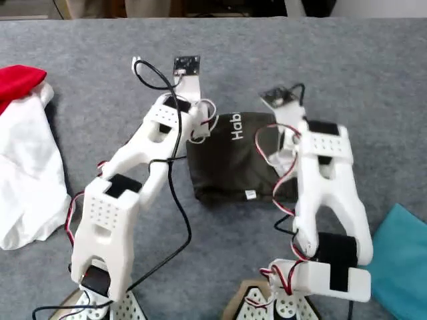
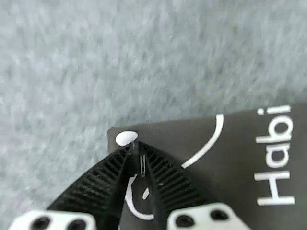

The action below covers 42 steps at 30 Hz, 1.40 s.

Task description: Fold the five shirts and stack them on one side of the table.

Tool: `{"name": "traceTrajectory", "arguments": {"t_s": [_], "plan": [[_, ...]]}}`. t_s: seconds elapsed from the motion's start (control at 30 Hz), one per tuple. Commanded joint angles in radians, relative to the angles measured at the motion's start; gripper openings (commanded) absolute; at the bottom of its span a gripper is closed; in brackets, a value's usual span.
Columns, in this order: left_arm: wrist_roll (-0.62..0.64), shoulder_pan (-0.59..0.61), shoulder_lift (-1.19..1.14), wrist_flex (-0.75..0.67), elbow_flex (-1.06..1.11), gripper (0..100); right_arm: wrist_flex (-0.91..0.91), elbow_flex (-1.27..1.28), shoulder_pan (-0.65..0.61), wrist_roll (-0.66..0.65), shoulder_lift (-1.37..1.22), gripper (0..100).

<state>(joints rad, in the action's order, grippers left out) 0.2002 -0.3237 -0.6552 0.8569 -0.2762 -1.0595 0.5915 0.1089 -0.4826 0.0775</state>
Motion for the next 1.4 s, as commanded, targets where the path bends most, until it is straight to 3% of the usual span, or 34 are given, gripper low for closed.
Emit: {"name": "traceTrajectory", "arguments": {"t_s": [0.0, 0.23, 0.43, 0.63, 0.83, 1.1, 1.37], "plan": [[0.0, 0.017, -0.041, 0.074, -0.147, 2, 0.046, 0.028, 0.059, -0.037, -0.045, 0.5], [0.0, 0.018, -0.124, 0.218, -0.325, 2, 0.1, 0.013, 0.077, -0.078, -0.147, 0.5], [-0.002, 0.018, -0.125, 0.362, -0.47, 2, -0.069, -0.093, 0.068, -0.077, -0.03, 0.5], [-0.002, 0.011, -0.125, 0.631, -0.779, 2, -0.265, -0.326, 0.068, -0.106, 0.093, 0.5], [-0.003, -0.023, -0.137, 0.907, -1.033, 2, -0.29, -0.573, 0.059, -0.106, -0.073, 0.5], [0.006, -0.063, -0.094, 0.905, -0.816, 2, -0.331, -0.885, -0.012, -0.054, -0.407, 0.5], [0.014, -0.081, 0.202, 0.875, -0.509, 2, -0.457, -1.185, -0.031, -0.048, -0.648, 0.5]]}}
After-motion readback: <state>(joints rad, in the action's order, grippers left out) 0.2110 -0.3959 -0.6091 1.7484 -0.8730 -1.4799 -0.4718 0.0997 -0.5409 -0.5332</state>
